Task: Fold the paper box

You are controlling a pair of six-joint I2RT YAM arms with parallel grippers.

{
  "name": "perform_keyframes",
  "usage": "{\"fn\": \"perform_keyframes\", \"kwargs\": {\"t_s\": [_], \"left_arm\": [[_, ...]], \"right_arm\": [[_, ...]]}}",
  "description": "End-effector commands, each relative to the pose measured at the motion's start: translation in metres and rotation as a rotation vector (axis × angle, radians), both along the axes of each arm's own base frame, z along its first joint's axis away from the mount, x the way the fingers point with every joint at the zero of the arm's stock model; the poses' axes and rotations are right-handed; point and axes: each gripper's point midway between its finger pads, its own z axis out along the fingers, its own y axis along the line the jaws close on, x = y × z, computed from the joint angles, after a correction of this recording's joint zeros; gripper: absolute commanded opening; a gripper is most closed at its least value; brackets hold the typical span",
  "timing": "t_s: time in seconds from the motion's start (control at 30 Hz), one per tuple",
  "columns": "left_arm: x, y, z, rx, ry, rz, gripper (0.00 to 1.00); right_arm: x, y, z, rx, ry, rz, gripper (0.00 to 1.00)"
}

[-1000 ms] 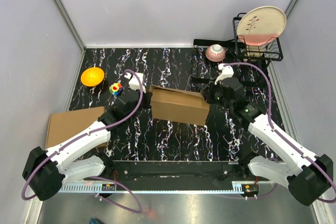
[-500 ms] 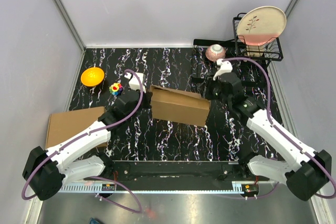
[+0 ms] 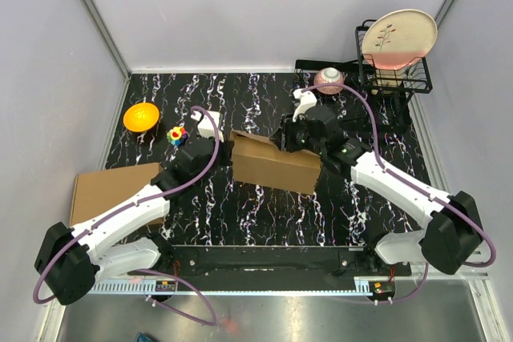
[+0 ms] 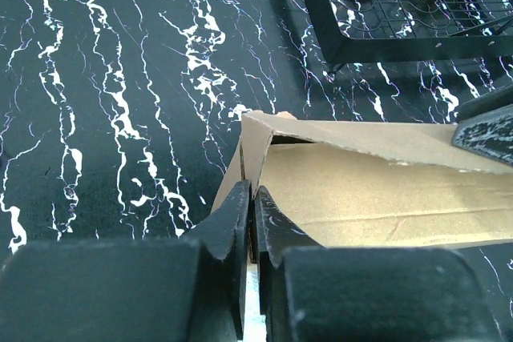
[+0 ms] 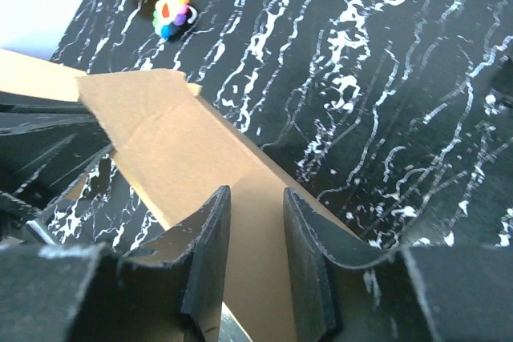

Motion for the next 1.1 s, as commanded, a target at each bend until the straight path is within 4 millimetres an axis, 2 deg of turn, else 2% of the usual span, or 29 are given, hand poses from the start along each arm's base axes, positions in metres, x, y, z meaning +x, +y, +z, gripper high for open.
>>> {"fn": "perform_keyframes", "kwargs": {"t_s": [0.0, 0.07, 0.13, 0.17, 0.37, 0.43, 0.47, 0.6, 0.77, 0.93, 1.07], "left_arm": [[-0.026, 0.008, -0.059, 0.124, 0.184, -0.036, 0.12], [-0.026, 0.010, -0.057, 0.130, 0.184, -0.027, 0.27], [-0.026, 0.013, -0.052, 0.136, 0.181, -0.019, 0.32], [-0.026, 0.013, -0.048, 0.134, 0.175, -0.019, 0.34], [-0.028, 0.017, -0.019, 0.126, 0.151, -0.017, 0.41], [-0.035, 0.022, -0.016, 0.142, 0.164, -0.025, 0.43], [-0.036, 0.023, -0.011, 0.139, 0.162, -0.026, 0.43], [-0.046, 0.033, 0.004, 0.122, 0.140, -0.028, 0.45], [-0.048, 0.041, 0.026, 0.145, 0.117, -0.013, 0.48], [-0.036, 0.060, 0.057, 0.102, 0.033, 0.116, 0.48], [-0.008, 0.051, 0.084, 0.007, -0.022, 0.169, 0.50]], "right_arm": [[-0.011, 0.030, 0.002, -0.021, -0.064, 0.133, 0.38], [-0.014, 0.027, -0.015, -0.063, -0.052, 0.119, 0.36], [-0.013, 0.017, -0.032, -0.094, -0.042, 0.079, 0.36], [-0.012, 0.015, -0.031, -0.088, -0.052, 0.070, 0.36], [-0.005, -0.002, -0.055, -0.163, -0.055, -0.011, 0.36], [-0.004, -0.009, -0.064, -0.191, -0.050, -0.032, 0.36], [0.000, -0.006, -0.061, -0.174, -0.073, -0.041, 0.36], [0.003, -0.013, -0.068, -0.186, -0.076, -0.076, 0.36], [0.008, -0.015, -0.070, -0.201, -0.080, -0.098, 0.36], [0.012, -0.024, -0.077, -0.227, -0.105, -0.142, 0.35], [0.012, -0.028, -0.087, -0.247, -0.101, -0.158, 0.35]]}}
